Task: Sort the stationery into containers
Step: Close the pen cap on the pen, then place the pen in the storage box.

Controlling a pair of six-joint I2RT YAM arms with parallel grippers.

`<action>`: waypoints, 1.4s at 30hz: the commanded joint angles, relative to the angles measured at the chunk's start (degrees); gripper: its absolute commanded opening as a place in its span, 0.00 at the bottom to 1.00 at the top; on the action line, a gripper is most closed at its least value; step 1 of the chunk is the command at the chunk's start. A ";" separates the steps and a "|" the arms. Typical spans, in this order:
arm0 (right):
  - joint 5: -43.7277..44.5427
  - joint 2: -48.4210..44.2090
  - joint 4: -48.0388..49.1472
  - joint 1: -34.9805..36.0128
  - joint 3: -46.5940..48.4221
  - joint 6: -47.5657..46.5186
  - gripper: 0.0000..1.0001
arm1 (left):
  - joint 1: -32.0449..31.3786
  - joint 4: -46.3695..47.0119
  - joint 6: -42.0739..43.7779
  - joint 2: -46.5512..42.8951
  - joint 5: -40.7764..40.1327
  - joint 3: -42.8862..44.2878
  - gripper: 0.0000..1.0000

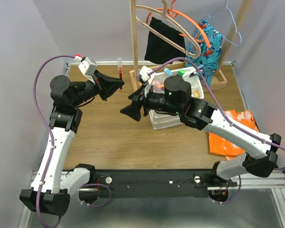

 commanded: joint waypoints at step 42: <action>-2.13 6.86 12.42 -7.49 10.00 -3.10 0.60 | 0.84 6.32 -6.36 1.49 8.31 -0.89 0.00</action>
